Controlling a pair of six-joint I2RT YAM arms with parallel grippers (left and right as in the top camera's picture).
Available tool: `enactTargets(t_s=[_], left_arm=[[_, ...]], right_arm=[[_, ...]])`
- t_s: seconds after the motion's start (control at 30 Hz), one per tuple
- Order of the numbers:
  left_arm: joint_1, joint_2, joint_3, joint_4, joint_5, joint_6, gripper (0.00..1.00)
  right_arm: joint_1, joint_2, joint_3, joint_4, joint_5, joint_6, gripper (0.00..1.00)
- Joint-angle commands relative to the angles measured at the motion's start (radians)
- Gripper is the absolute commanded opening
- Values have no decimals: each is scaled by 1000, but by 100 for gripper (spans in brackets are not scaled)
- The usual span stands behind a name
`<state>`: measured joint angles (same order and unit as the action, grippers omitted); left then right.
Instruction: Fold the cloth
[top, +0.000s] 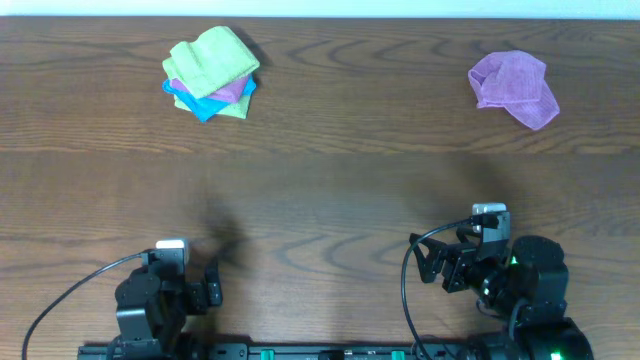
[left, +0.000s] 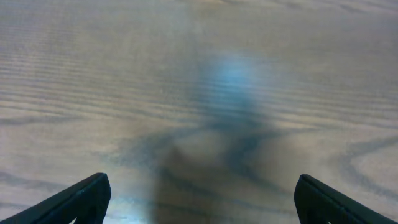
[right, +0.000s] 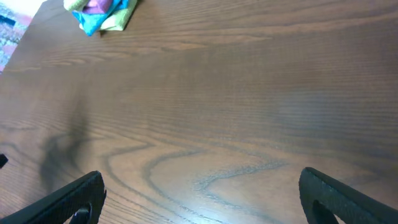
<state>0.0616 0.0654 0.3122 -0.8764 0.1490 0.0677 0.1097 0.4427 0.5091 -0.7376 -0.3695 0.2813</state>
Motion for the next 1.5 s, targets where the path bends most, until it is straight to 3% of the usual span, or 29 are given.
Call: enactTargets(t_s=[0.0,0.27,1.3,1.47], left_arm=[[-6,-23,-10,-24,-26,27,95],[-6,-62,-18,-90,-28,27,96],[-38,-62,-18,-89,-48,34,95],[-38,-62,-18,-89,-48,34,96]], right_arm=[[-6,-5,-2,0,-1,10,99],[-6,-5,-2,0,-1,10,99],[-6,-5,-2,5,8,10,99],[-5,-17,-11,10,188,-35,99]])
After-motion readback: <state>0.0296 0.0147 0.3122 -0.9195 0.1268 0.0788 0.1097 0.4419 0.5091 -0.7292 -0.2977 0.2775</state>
